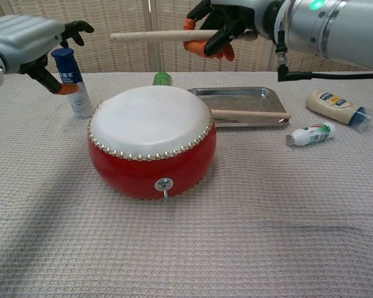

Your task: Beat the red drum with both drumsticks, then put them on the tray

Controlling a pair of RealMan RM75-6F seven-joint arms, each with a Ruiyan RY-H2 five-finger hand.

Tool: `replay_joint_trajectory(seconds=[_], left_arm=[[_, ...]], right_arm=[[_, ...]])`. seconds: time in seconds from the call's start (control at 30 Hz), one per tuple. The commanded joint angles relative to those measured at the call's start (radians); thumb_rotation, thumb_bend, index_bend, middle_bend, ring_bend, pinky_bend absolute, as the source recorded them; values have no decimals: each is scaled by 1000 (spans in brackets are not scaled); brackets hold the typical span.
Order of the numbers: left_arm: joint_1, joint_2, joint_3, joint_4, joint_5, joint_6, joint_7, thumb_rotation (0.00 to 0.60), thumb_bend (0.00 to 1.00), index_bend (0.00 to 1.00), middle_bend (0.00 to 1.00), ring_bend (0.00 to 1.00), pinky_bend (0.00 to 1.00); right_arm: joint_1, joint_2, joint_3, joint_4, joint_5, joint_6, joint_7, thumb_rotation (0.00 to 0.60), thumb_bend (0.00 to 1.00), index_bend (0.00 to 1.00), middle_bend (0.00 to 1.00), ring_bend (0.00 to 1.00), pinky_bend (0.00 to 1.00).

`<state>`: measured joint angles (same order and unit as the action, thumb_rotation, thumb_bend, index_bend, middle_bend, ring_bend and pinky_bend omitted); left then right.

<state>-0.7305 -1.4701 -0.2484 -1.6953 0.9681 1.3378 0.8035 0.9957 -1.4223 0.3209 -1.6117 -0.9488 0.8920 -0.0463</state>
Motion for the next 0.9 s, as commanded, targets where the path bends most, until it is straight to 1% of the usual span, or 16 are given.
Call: replay_joint_trajectory(seconds=[0.03,0.13,0.23,0.27,0.3,0.33,0.47,0.7,0.9], left_arm=[[16,17,3,0,1,5,-21,600,320,0,134,177,401],[32,34,9,-2,14,15,-42,600,321,0,134,177,400],[36,37,11,-2,19,16,-48,600,321,0,135,177,400],[39,39,12,-1,22,19,-54,600,321,0,136,177,400],[49,46,18,6,21,23,-58,600,321,0,136,177,399],[54,50,21,9,25,23,-64,600,322,0,136,177,398],[69,59,29,16,32,23,-83,600,320,0,136,176,395],[85,66,34,20,42,28,-94,600,321,0,136,177,395],[95,74,28,15,41,31,-106,600,321,0,136,176,394]], right_arm=[[-24,27,-9,36,-34,-26,42,600,789,976,750,694,724],[-37,38,-19,95,-72,-54,87,600,790,976,750,685,730],[-39,38,-20,112,-88,-64,106,600,791,975,750,678,745],[-43,39,-22,133,-102,-76,130,600,792,975,750,675,750],[-49,37,-37,210,-108,-112,165,600,792,975,750,672,754],[-46,26,-43,262,-129,-138,196,600,792,975,750,669,754],[-42,-23,-72,436,-234,-199,326,600,792,975,750,663,754],[-24,-118,-123,681,-356,-263,491,600,792,973,750,650,754],[0,-213,-169,866,-428,-309,589,600,792,968,750,641,754]])
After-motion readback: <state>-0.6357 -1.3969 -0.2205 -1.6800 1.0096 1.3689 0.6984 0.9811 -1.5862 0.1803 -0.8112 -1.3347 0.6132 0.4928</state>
